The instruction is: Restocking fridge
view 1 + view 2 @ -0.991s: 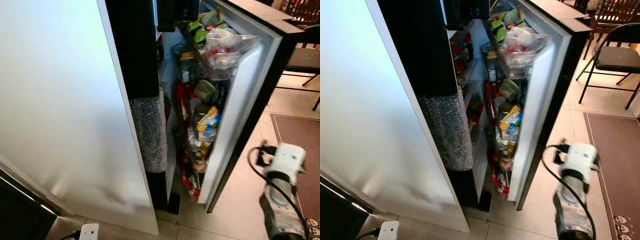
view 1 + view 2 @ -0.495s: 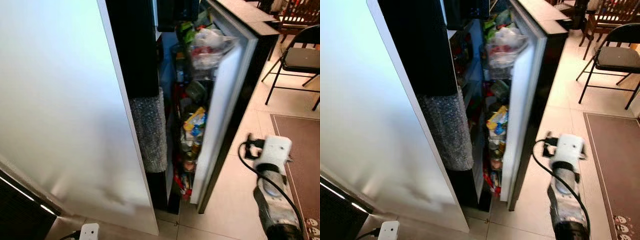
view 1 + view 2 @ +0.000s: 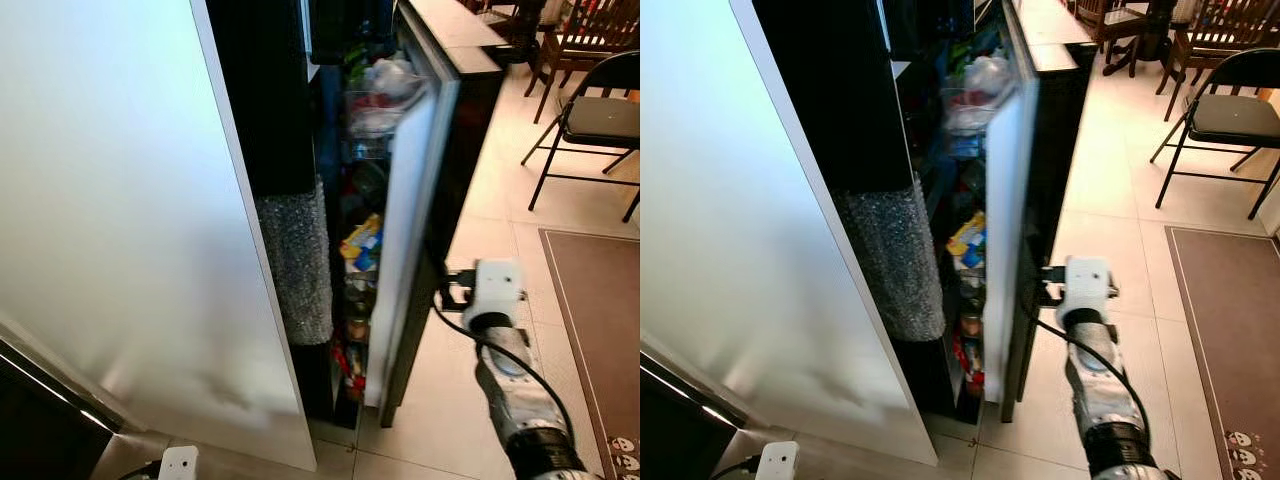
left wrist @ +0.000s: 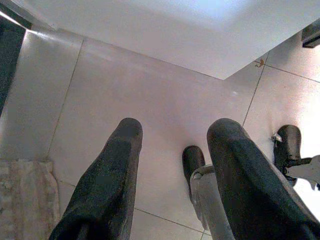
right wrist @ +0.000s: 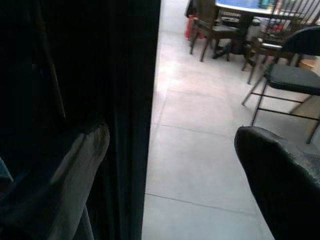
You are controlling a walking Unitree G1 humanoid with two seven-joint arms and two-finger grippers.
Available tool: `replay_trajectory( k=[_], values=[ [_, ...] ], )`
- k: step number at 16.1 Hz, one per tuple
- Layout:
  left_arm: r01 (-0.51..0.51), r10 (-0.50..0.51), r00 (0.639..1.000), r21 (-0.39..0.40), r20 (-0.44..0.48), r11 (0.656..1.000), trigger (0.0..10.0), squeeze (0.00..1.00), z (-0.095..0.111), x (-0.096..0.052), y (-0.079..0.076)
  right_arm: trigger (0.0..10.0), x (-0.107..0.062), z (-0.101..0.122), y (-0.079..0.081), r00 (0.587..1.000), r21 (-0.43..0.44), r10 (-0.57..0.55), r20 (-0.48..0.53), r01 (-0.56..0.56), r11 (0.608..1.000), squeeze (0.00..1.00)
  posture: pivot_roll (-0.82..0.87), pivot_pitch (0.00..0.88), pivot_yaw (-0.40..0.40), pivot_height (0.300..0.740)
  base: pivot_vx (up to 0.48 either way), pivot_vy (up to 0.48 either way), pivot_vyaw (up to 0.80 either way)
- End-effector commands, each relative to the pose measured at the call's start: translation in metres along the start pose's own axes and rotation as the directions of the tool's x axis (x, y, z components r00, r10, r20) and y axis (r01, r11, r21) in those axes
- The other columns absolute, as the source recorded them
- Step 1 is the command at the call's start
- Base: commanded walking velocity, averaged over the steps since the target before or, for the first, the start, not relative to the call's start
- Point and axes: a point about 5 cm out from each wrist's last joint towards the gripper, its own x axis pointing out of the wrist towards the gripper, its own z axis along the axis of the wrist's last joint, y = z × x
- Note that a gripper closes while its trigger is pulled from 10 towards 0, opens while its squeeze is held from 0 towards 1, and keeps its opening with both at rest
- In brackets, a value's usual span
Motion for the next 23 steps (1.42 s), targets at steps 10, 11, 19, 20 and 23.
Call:
replay_trajectory(
  k=[10,11,19,20,23],
  values=[
    [-0.012,0.012,1.000,0.000,-0.012,1.000,10.0,0.00,-0.001,0.000,0.002,10.0,-0.002,0.017,0.095,0.914,0.031,0.403,0.050,-0.405,0.914,0.00,-0.06,0.001,0.069,0.740,0.000,0.000,0.00],
    [-0.013,0.013,1.000,-0.002,-0.012,1.000,10.0,0.00,-0.001,0.000,0.001,10.0,-0.002,0.015,0.091,0.924,0.037,0.380,0.043,-0.381,0.924,0.00,-0.06,0.000,0.067,0.740,0.000,0.000,0.00],
    [-0.010,0.010,1.000,-0.004,-0.018,1.000,10.0,0.00,-0.002,0.000,0.002,10.0,-0.015,-0.005,-0.010,1.000,0.122,-0.010,-0.011,0.011,0.992,0.00,-0.08,0.001,0.067,0.740,0.000,0.000,0.00],
    [-0.009,0.009,1.000,-0.001,-0.019,1.000,10.0,0.00,-0.002,0.000,0.002,10.0,-0.022,-0.013,-0.028,0.998,0.121,-0.060,-0.035,0.064,0.991,0.00,-0.08,0.001,0.068,0.740,0.000,0.000,0.00],
    [-0.006,0.006,1.000,0.004,-0.020,1.000,10.0,0.00,-0.002,0.000,0.002,10.0,-0.038,-0.048,-0.057,0.979,0.115,-0.123,-0.162,0.143,0.983,0.00,-0.09,0.005,0.067,0.740,0.000,0.000,0.00]
  ],
)
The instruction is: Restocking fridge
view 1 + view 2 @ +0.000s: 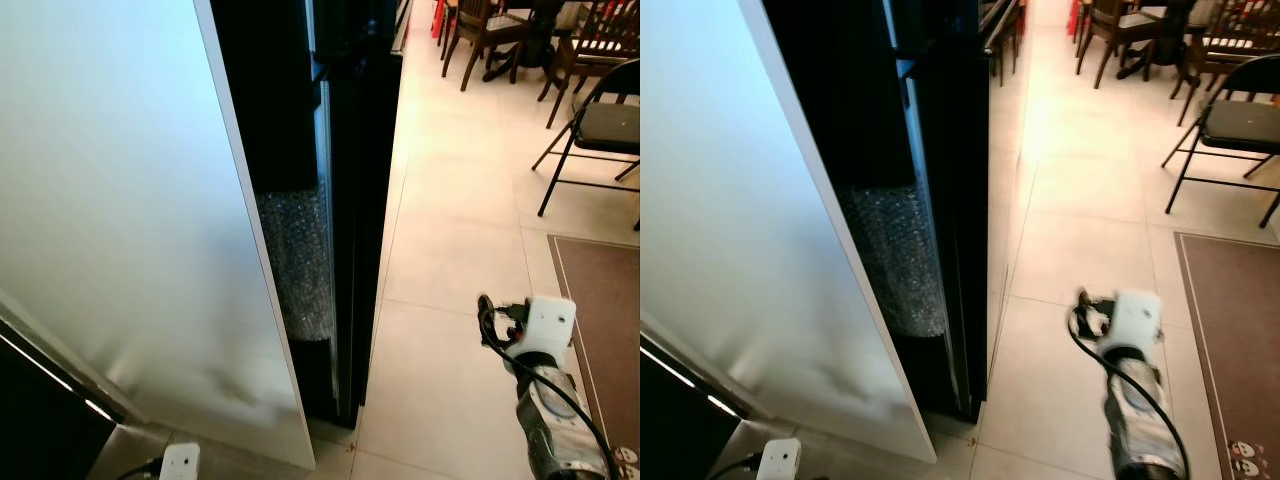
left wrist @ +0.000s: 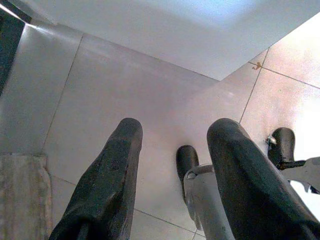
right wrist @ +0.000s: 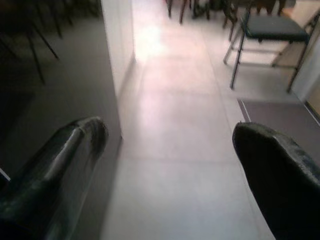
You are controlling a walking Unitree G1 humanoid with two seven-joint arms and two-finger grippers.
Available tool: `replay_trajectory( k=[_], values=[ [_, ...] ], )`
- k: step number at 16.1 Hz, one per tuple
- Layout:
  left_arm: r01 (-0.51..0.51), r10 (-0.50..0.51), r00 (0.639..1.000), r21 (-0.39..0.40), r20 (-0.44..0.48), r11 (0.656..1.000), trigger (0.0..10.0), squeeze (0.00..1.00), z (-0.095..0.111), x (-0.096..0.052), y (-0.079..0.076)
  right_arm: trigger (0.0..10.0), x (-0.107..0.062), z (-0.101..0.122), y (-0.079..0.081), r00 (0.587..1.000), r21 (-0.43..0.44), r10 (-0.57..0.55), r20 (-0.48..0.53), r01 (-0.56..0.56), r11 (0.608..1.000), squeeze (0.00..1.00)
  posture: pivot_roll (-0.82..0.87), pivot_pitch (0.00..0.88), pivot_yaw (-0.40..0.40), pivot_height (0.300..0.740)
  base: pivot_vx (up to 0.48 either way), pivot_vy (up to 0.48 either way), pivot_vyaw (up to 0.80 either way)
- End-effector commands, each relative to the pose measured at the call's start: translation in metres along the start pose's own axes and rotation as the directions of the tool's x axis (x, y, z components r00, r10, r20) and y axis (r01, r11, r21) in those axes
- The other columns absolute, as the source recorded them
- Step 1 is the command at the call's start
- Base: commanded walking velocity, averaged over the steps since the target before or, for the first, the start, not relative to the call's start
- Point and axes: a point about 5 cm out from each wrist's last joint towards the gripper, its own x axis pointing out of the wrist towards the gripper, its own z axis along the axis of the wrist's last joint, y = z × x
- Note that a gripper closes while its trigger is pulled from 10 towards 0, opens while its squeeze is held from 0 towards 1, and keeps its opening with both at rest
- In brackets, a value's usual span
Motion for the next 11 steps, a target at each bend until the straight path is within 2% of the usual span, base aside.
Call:
replay_trajectory(
  k=[1,3,5,9,10,11],
  values=[
    [-0.008,0.008,1.000,0.011,-0.027,1.000,10.0,0.00,-0.004,-0.001,0.004,10.0,-0.007,-0.029,-0.011,0.993,0.028,-0.052,-0.109,0.055,0.998,0.00,-0.08,0.006,0.072,0.740,0.000,0.000,0.00],
    [-0.012,0.012,1.000,0.022,-0.022,1.000,10.0,0.00,0.000,0.000,0.006,10.0,-0.030,-0.081,-0.025,0.929,0.002,-0.110,-0.354,0.119,0.993,0.00,-0.05,0.002,0.094,0.740,0.000,0.000,0.00],
    [-0.019,0.019,1.000,0.030,-0.011,0.999,10.0,0.00,0.002,0.000,0.007,10.0,-0.059,-0.119,-0.023,0.851,-0.045,-0.104,-0.514,0.095,0.994,0.00,-0.01,0.003,0.073,0.740,0.000,0.000,0.00],
    [-0.019,0.019,1.000,0.040,-0.009,0.999,10.0,0.00,0.004,0.000,0.006,10.0,-0.084,-0.147,-0.013,0.784,-0.021,-0.064,-0.617,0.065,0.998,0.00,0.01,0.028,0.052,0.740,0.000,0.000,0.00],
    [-0.016,0.017,1.000,0.056,-0.017,0.998,10.0,0.00,0.004,0.001,0.006,10.0,-0.093,-0.156,-0.007,0.752,-0.020,-0.046,-0.658,0.044,0.999,0.00,0.01,0.025,0.049,0.740,0.000,0.000,0.00],
    [-0.017,0.018,1.000,0.061,-0.022,0.998,10.0,0.00,0.003,0.001,0.006,10.0,-0.097,-0.160,-0.005,0.740,-0.015,-0.042,-0.671,0.044,0.999,0.00,0.01,0.028,0.049,0.740,0.000,-0.277,0.00]
  ],
)
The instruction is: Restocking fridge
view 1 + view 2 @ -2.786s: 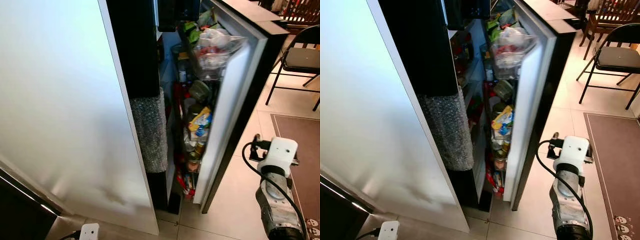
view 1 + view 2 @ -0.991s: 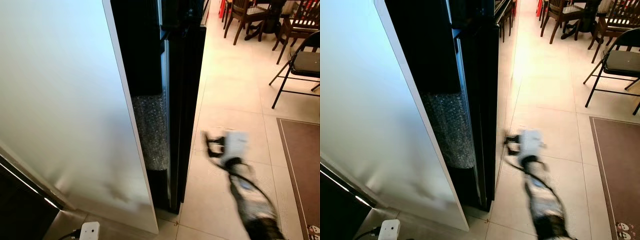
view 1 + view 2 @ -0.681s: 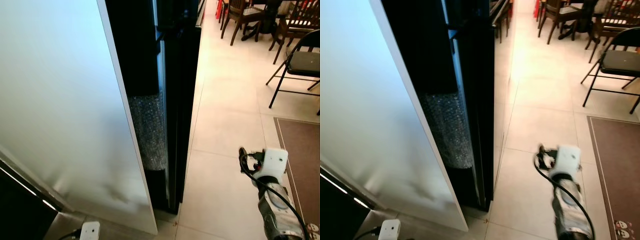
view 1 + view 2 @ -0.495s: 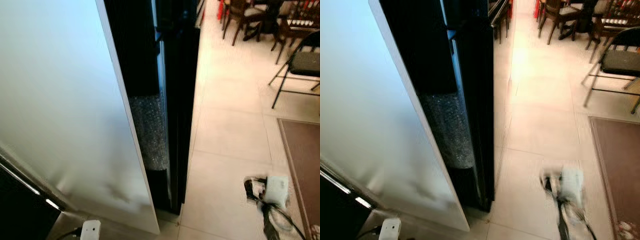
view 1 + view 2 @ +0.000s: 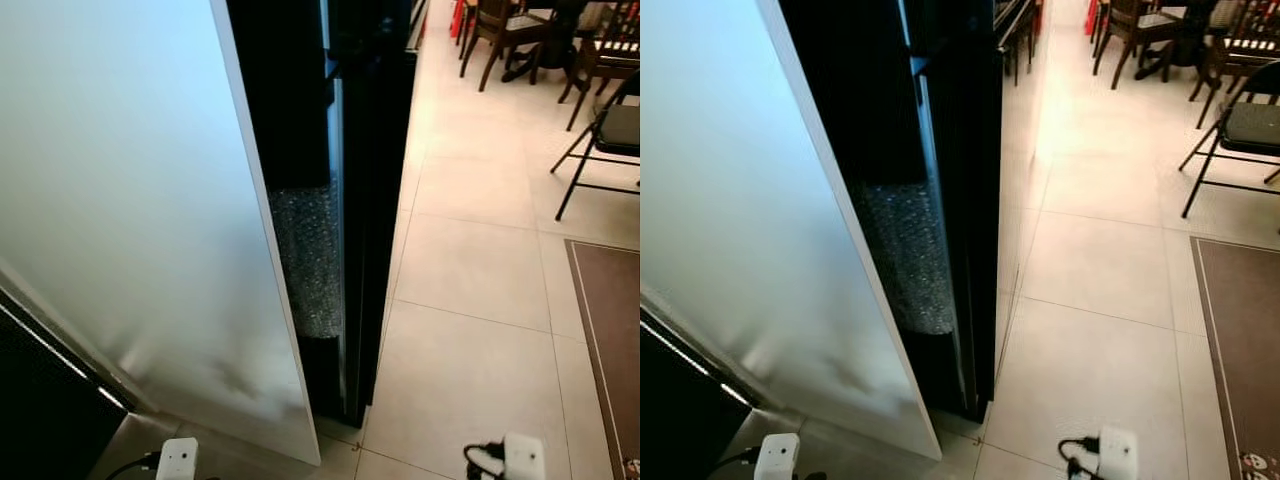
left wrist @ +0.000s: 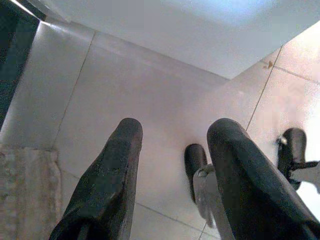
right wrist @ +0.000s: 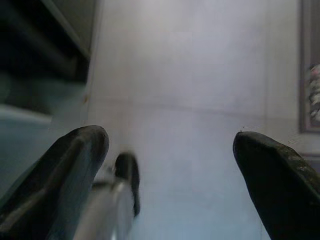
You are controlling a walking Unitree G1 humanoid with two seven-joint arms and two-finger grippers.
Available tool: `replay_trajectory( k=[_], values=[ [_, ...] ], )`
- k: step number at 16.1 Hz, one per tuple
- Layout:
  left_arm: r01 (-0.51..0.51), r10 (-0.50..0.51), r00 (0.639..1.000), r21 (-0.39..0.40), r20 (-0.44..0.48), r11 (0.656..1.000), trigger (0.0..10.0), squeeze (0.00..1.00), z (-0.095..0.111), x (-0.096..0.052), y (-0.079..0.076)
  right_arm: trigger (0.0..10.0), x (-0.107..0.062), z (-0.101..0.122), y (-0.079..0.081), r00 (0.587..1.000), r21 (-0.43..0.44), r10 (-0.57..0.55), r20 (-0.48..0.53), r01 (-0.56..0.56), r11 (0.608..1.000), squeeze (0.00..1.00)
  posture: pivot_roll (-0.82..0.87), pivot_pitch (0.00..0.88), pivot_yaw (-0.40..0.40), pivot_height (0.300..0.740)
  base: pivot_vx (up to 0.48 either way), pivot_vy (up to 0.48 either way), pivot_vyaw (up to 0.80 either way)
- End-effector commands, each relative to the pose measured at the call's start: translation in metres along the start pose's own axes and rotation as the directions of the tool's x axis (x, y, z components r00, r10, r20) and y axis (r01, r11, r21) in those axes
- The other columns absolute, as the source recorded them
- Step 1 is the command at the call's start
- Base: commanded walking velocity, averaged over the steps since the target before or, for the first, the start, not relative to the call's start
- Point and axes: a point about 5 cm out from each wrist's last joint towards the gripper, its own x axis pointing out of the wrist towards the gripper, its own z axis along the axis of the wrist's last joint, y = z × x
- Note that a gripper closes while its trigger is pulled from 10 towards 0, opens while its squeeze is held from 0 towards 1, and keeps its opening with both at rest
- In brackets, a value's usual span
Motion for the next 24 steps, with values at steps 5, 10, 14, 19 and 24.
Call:
replay_trajectory(
  k=[5,10,14,19,24],
  values=[
    [-0.012,0.013,0.999,0.016,-0.034,1.000,10.0,0.00,-0.004,0.000,0.002,10.0,-0.002,-0.013,0.004,0.999,0.000,0.013,-0.041,-0.013,1.000,0.00,0.00,0.028,0.047,0.740,0.000,-0.337,0.00],
    [-0.009,0.009,0.999,0.012,-0.038,1.000,10.0,0.00,-0.005,0.000,0.000,10.0,-0.002,-0.014,0.004,0.999,0.000,0.014,-0.044,-0.014,1.000,0.00,-0.01,0.027,0.043,0.740,0.000,-0.370,0.00],
    [-0.007,0.007,0.999,0.008,-0.038,1.000,10.0,0.00,-0.005,0.000,-0.001,10.0,-0.002,-0.014,0.003,0.999,-0.003,0.010,-0.043,-0.010,1.000,0.00,-0.03,0.022,0.043,0.740,0.000,-0.375,0.00],
    [0.003,-0.002,0.999,0.027,-0.047,1.000,10.0,0.00,-0.006,0.000,-0.001,10.0,-0.003,-0.016,0.003,0.999,0.008,0.001,-0.037,-0.001,1.000,0.00,-0.05,0.020,0.061,0.740,0.000,-0.373,0.00],
    [0.003,-0.002,0.999,0.033,-0.052,0.999,10.0,0.00,-0.007,-0.001,0.000,10.0,-0.004,-0.022,0.006,0.999,0.022,0.004,-0.046,-0.003,1.000,0.00,-0.05,0.009,0.071,0.740,0.000,-0.375,0.00]
  ],
)
